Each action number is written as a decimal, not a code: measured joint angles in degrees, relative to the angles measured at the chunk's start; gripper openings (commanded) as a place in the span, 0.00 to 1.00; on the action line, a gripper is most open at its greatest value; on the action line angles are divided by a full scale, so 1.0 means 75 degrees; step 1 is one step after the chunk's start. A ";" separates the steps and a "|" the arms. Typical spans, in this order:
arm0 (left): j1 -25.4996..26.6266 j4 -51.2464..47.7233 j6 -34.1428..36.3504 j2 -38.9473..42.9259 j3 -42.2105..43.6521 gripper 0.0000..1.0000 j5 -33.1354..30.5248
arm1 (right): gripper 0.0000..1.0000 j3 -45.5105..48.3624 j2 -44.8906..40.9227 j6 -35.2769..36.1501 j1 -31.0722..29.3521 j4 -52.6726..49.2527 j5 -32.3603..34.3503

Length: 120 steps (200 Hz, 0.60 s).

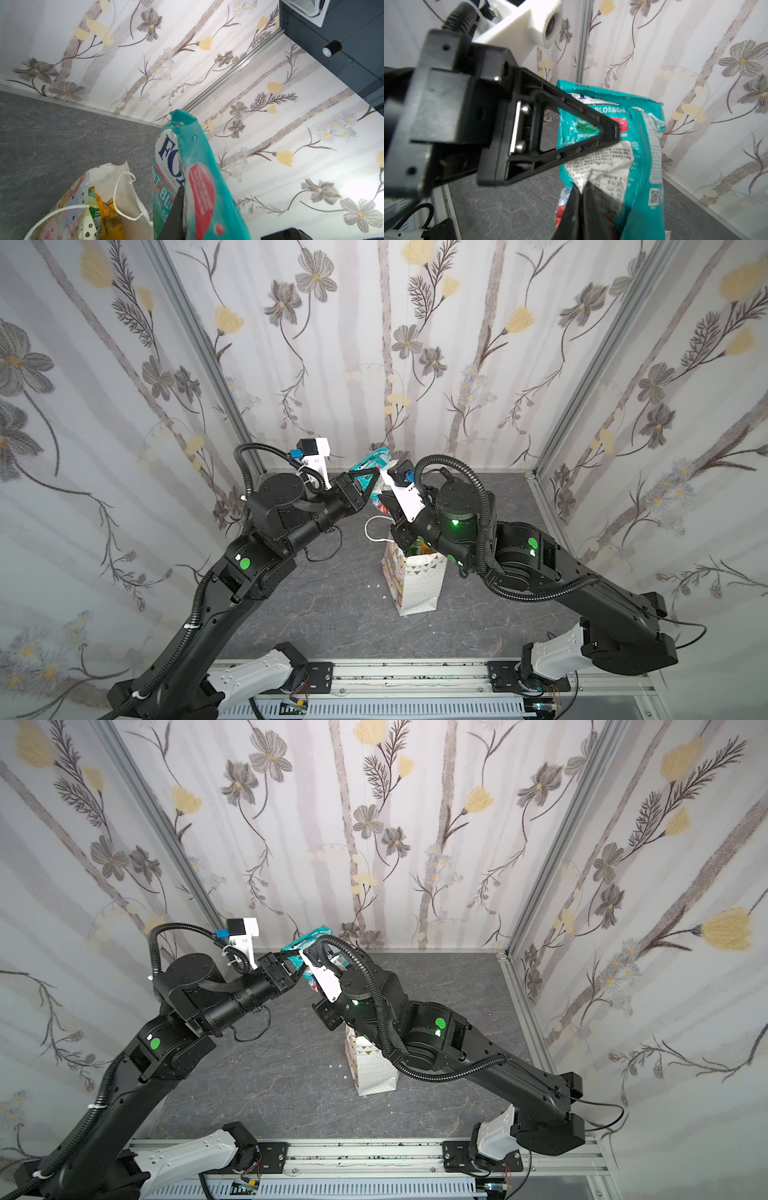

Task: Take the snacks out of the paper bag
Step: 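Pass the teal candy pack from the right gripper to the left gripper, then carry the pack away with the left gripper while the right returns above the bag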

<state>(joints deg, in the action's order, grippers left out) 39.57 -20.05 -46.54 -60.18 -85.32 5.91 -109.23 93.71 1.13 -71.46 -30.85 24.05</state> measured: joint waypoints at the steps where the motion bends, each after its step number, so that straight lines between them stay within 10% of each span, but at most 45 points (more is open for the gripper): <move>1: 0.0000 0.0003 0.0000 0.0003 0.0003 0.00 0.0003 | 0.33 0.0000 -0.0003 0.0000 0.0000 0.0000 -0.0006; 91: -0.0629 0.0009 0.0411 0.0090 -0.0187 0.00 0.0149 | 0.99 0.1125 -0.1297 0.0114 0.0015 0.0886 0.0047; 120: -0.1416 0.0015 0.0396 -0.0131 -0.0280 0.00 0.0425 | 1.00 0.2229 -0.1985 -0.0102 0.0259 0.1480 0.0122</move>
<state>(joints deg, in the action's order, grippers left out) 28.95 -19.94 -43.57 -61.17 -87.42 9.10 -92.51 78.83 0.36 -69.52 -19.75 24.97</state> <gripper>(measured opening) 0.125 0.998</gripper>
